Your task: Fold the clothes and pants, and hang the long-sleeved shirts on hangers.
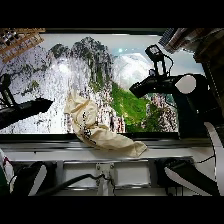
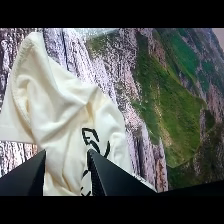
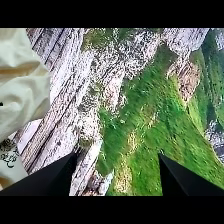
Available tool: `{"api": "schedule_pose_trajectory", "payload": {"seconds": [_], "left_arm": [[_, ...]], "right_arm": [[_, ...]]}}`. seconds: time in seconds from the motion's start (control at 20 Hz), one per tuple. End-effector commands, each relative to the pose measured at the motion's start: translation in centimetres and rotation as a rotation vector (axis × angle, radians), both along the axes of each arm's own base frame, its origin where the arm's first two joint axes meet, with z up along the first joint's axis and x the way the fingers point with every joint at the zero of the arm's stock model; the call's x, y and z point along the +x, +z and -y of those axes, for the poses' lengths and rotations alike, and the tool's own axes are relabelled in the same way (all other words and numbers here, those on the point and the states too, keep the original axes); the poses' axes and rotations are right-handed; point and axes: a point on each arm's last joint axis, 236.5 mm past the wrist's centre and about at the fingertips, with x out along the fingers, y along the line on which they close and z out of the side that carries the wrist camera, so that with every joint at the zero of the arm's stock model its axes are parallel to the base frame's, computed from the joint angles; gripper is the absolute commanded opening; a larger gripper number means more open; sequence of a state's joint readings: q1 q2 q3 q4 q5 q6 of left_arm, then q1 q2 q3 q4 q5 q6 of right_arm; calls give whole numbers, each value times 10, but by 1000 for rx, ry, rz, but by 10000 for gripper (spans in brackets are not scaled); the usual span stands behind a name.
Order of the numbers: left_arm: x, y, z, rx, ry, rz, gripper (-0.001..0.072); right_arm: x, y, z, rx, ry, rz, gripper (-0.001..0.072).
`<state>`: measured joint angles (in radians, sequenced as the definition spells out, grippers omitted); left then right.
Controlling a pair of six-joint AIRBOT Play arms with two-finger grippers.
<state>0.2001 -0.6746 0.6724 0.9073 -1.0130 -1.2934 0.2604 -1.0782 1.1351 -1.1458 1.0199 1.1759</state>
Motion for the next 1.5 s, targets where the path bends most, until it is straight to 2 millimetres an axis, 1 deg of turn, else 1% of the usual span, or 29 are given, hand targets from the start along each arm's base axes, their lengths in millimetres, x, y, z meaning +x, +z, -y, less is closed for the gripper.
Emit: {"api": "schedule_pose_trajectory", "payload": {"seconds": [0.0,1.35,1.45], "left_arm": [[0,0,0,0,-1,1,292],[0,0,0,0,-1,1,292],[5,2,-3,4,14,17,292]], "right_arm": [[0,1,-1,1,1,1,573],[0,1,-1,1,1,1,573],[0,1,-1,1,1,1,573]]}}
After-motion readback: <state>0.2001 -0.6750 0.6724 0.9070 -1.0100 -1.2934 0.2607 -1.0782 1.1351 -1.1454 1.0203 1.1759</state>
